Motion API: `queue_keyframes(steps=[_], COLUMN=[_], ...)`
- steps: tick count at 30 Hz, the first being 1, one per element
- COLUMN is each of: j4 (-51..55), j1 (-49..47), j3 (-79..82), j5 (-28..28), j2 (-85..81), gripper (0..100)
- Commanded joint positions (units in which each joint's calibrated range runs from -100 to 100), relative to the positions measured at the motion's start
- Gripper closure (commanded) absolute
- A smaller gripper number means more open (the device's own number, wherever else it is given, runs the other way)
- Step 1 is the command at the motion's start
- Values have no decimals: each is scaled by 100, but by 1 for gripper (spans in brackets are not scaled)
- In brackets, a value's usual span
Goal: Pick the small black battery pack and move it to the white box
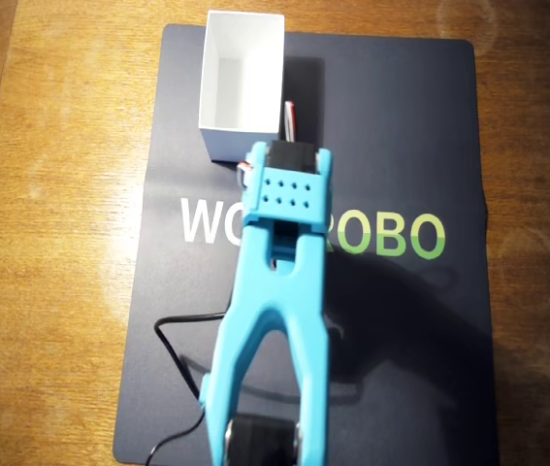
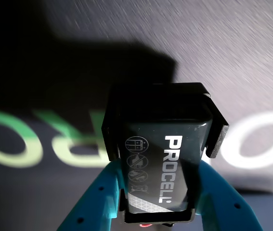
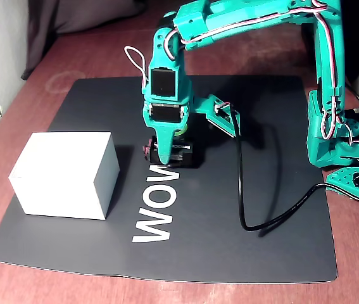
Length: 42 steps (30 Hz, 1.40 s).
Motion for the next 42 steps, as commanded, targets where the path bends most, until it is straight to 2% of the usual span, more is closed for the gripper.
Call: queue_keyframes(steps=[1,4,8,16,26,37,42], j4=[-26,-44,-105,-797,-1586,-1893,-1928], j1=[-491,-961,-1594,-2040,-1852,-1770,-1711], j3=[-517,-1043,-2213,-3446,-4308,-4335,-4326], j5=[-65,-434,-1298,-2412,-2966,-2993,-3183], j2=[-726,-884,-876,-604,466,1211,1448], gripper=[94,94,94,93,93,93,93])
